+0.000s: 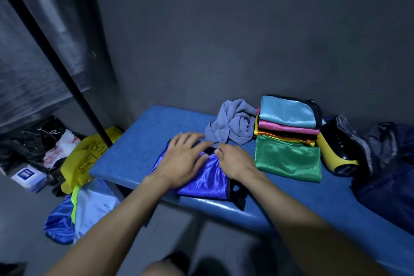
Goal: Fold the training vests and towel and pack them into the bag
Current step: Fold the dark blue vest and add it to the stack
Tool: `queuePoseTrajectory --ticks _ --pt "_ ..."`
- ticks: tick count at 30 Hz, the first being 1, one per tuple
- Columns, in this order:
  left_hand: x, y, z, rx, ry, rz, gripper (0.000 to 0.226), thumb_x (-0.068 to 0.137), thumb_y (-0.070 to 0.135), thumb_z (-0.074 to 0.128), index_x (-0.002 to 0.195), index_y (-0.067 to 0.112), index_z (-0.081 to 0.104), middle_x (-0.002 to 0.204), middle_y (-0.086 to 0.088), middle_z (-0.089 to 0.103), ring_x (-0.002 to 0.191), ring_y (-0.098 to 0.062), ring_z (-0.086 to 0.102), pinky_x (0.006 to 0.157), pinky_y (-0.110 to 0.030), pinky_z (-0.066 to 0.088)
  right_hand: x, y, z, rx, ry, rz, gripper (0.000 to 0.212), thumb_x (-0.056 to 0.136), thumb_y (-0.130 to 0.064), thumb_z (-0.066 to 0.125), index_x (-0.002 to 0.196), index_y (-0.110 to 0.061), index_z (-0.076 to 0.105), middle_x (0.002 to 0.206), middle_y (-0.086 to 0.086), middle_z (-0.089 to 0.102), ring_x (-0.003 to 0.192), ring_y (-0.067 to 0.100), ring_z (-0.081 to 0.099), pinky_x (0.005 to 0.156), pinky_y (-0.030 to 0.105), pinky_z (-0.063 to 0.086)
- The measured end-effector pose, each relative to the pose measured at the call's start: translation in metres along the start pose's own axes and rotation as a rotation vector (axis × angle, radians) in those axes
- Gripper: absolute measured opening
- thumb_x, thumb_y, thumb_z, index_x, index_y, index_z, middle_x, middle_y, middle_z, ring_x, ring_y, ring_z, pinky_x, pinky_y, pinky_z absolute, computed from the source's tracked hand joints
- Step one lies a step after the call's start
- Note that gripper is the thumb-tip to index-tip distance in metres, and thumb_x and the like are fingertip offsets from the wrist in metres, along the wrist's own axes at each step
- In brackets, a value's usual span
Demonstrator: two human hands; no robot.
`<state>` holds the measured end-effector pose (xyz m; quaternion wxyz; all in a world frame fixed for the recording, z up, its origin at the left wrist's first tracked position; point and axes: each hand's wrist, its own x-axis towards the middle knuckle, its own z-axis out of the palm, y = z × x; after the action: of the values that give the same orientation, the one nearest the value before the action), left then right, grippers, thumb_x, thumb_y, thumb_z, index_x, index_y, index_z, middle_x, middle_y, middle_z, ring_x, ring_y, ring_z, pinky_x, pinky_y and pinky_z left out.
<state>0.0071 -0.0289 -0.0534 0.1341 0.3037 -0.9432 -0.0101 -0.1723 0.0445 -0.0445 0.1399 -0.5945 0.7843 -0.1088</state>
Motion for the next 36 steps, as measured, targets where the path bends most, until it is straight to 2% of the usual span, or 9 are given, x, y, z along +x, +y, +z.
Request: queuePoseTrajectory --ticks 3,5,8,11,14,17,20,30,36 --pt "-0.01 0.019 0.013 -0.095 -0.319 -0.111 0.075 0.089 0.078 0.002 0.159 0.051 0.01 0.171 0.014 0.005 0.157 -0.026 -0.001 0.123 -0.06 -0.007 -0.004 -0.002 -0.004 -0.116 0.045 -0.019 0.032 0.106 -0.037 0.042 0.132 -0.018 0.05 0.132 0.011 0.056 0.115 0.037 0.059 0.082 0.042 0.045" --pt "-0.013 0.019 0.018 -0.064 -0.37 -0.134 0.081 0.082 0.081 -0.003 0.158 0.052 0.001 0.17 0.017 -0.008 0.157 -0.027 -0.013 0.121 -0.061 -0.015 -0.008 0.0 -0.008 -0.17 0.126 -0.155 0.041 0.104 -0.037 0.048 0.141 -0.02 0.045 0.139 0.008 0.047 0.123 0.035 0.052 0.09 0.044 0.045" --pt "-0.008 0.017 0.015 -0.059 -0.401 -0.128 0.09 0.079 0.089 -0.005 0.159 0.049 0.005 0.17 0.016 -0.012 0.156 -0.029 -0.016 0.12 -0.062 -0.016 -0.015 0.007 -0.012 -0.153 0.01 -0.393 0.051 0.104 -0.043 0.047 0.153 -0.028 0.041 0.156 0.002 0.04 0.138 0.029 0.042 0.11 0.046 0.039" --pt "-0.008 0.018 0.017 -0.028 -0.414 -0.137 0.087 0.08 0.085 0.0 0.159 0.05 0.004 0.169 0.017 -0.014 0.156 -0.031 -0.017 0.119 -0.064 -0.016 -0.025 0.02 -0.013 -0.128 -0.21 -0.346 0.058 0.107 -0.052 0.036 0.161 -0.034 0.023 0.17 -0.002 0.017 0.153 0.025 0.025 0.121 0.046 0.028" --pt "-0.01 0.019 0.018 -0.022 -0.383 -0.15 0.075 0.089 0.086 0.01 0.156 0.057 -0.004 0.169 0.018 -0.014 0.156 -0.03 -0.017 0.119 -0.064 -0.017 -0.044 0.039 -0.017 -0.096 -0.086 -0.326 0.063 0.105 -0.057 0.036 0.161 -0.032 0.024 0.171 0.0 0.013 0.155 0.025 0.019 0.124 0.044 0.023" --pt "-0.01 0.02 0.018 -0.022 -0.375 -0.138 0.078 0.086 0.089 0.013 0.155 0.059 -0.007 0.169 0.018 -0.014 0.156 -0.03 -0.017 0.119 -0.064 -0.017 -0.084 0.054 -0.016 -0.09 0.208 -0.439 0.064 0.096 -0.07 0.046 0.145 -0.029 0.049 0.155 -0.003 0.04 0.139 0.02 0.039 0.112 0.04 0.037" --pt "-0.011 0.018 0.017 -0.017 -0.364 -0.136 0.081 0.083 0.091 0.01 0.155 0.058 -0.006 0.169 0.018 -0.012 0.157 -0.03 -0.015 0.119 -0.065 -0.015 -0.113 0.061 0.003 -0.213 0.226 -0.546 0.071 0.084 -0.081 0.052 0.133 -0.029 0.054 0.133 -0.007 0.051 0.116 0.018 0.051 0.092 0.037 0.045" --pt "-0.011 0.014 0.014 -0.011 -0.343 -0.046 0.084 0.078 0.094 -0.002 0.154 0.06 -0.006 0.169 0.019 -0.009 0.158 -0.028 -0.011 0.121 -0.064 -0.012 -0.129 0.06 0.049 -0.395 0.477 -0.63 0.034 0.093 -0.044 0.063 0.117 -0.02 0.065 0.094 -0.003 0.056 0.085 0.022 0.054 0.069 0.035 0.051" --pt "-0.004 0.004 0.007 0.0 -0.368 0.127 0.07 0.092 0.083 0.012 0.154 0.059 -0.008 0.17 0.019 -0.008 0.157 -0.024 -0.013 0.123 -0.056 -0.013 -0.133 0.043 0.047 -0.356 0.532 -0.645 0.042 0.079 -0.026 0.074 0.12 -0.024 0.062 0.085 -0.004 0.055 0.074 0.021 0.054 0.062 0.033 0.049"
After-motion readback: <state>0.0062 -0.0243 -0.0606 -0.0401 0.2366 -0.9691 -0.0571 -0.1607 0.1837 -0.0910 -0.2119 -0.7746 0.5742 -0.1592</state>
